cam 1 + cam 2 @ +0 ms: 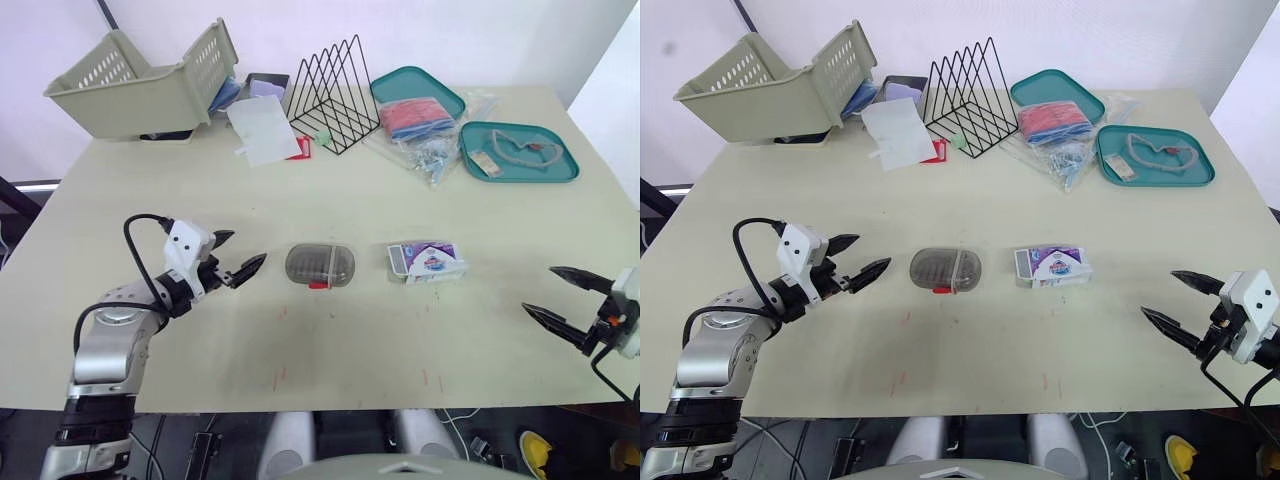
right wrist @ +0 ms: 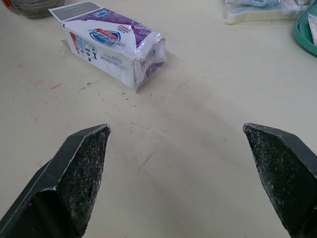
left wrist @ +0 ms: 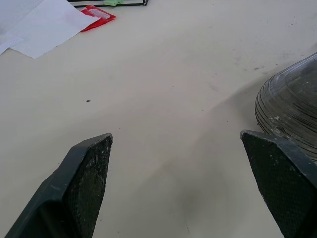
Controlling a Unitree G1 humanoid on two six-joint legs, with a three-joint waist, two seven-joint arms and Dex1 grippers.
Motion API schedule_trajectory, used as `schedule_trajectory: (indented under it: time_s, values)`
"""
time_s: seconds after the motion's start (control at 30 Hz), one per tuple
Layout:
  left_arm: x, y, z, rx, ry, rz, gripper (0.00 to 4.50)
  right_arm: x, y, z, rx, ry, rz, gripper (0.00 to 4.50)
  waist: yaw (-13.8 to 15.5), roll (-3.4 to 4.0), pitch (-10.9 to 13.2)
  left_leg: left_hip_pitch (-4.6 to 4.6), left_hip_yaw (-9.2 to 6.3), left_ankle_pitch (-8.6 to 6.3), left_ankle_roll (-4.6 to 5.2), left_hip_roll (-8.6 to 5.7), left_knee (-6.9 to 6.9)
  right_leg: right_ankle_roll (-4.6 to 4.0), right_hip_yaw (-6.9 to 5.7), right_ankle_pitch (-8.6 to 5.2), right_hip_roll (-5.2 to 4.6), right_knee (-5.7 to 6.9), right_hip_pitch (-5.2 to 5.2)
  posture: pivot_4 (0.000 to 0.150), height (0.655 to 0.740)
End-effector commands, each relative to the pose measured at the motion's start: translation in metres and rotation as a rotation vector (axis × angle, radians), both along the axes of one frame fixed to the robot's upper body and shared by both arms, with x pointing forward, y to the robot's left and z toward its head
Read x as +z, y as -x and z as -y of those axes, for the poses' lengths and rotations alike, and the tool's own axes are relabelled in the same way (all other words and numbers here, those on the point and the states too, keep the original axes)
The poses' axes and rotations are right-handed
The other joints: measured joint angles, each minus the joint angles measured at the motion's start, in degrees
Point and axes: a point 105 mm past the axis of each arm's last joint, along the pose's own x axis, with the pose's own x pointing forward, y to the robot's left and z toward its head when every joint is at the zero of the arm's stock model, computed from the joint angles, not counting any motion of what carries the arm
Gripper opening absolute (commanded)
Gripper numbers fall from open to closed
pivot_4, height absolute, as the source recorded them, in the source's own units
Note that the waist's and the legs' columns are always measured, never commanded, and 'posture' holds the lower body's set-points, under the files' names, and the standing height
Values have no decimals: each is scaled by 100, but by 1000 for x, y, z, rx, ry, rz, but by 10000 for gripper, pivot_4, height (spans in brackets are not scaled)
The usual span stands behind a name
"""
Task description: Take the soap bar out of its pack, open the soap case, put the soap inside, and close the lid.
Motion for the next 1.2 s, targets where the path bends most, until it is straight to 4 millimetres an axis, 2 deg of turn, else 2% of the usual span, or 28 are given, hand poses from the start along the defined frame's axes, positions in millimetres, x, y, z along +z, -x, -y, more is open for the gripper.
schedule_trajectory:
  time_s: [0.03, 0.13, 0.4, 0.57, 0.7, 0.77, 0.83, 0.97, 1.2]
  values:
    - [11, -4, -1, -9, -21, 53, 43908, 3, -3, 6, -3, 18, 34, 45000, 0, 0, 0, 0, 0, 0, 0, 0, 0, 0, 0, 0, 0, 0, 0, 1500, 7400]
    - [17, -7, 1, -34, -8, 76, 43908, -3, -7, 12, -9, 25, 32, 45000, -1, -11, 6, 2, 1, 0, 0, 0, 3, 0, 0, 0, 1, 1, 0, 1500, 7400]
    - [21, -12, 5, -59, 7, 107, 43908, -2, -11, 16, 11, 33, 38, 45000, -3, -11, 6, 1, 0, 0, 0, -1, -1, 10, 0, 13, 1, 2, 0, 1500, 7400]
    - [33, -16, 14, -178, 39, 141, 43908, 24, -23, -1, 192, 112, 10, 45000, -15, -8, 8, 3, 4, 1, 1, -2, 7, 15, 3, 12, 1, 5, 1, 1500, 7400]
    - [40, -3, 44, -452, 26, 150, 43908, 55, -45, -26, 400, 216, -24, 45000, -34, -4, 10, 8, 8, 1, 1, -2, 12, 12, 5, 13, 2, 12, 0, 1500, 7400]
    - [37, -1, 52, -522, 3, 145, 43908, 62, -55, -34, 469, 277, -26, 45000, 1, -8, 11, 8, 4, 1, 1, 1, 11, 5, 2, 18, 7, 12, 0, 1500, 7400]
    - [33, 2, 61, -609, -36, 145, 43908, 59, -72, -50, 549, 335, -69, 45000, 4, -9, 12, 3, -7, 1, 0, 1, 2, -7, -5, 21, 10, 10, -1, 1500, 7400]
    - [25, 6, 72, -694, -57, 144, 43908, 46, -93, -67, 644, 409, -113, 45000, -4, 7, 33, -8, 3, 0, 0, -2, 3, -9, -2, 24, 2, -2, -6, 1500, 7400]
    - [25, 8, 78, -722, -52, 157, 43908, 31, -111, -82, 726, 462, -121, 45000, 10, 10, 35, -20, -5, -2, 2, -3, -2, -9, -8, 24, 0, -5, -11, 1500, 7400]
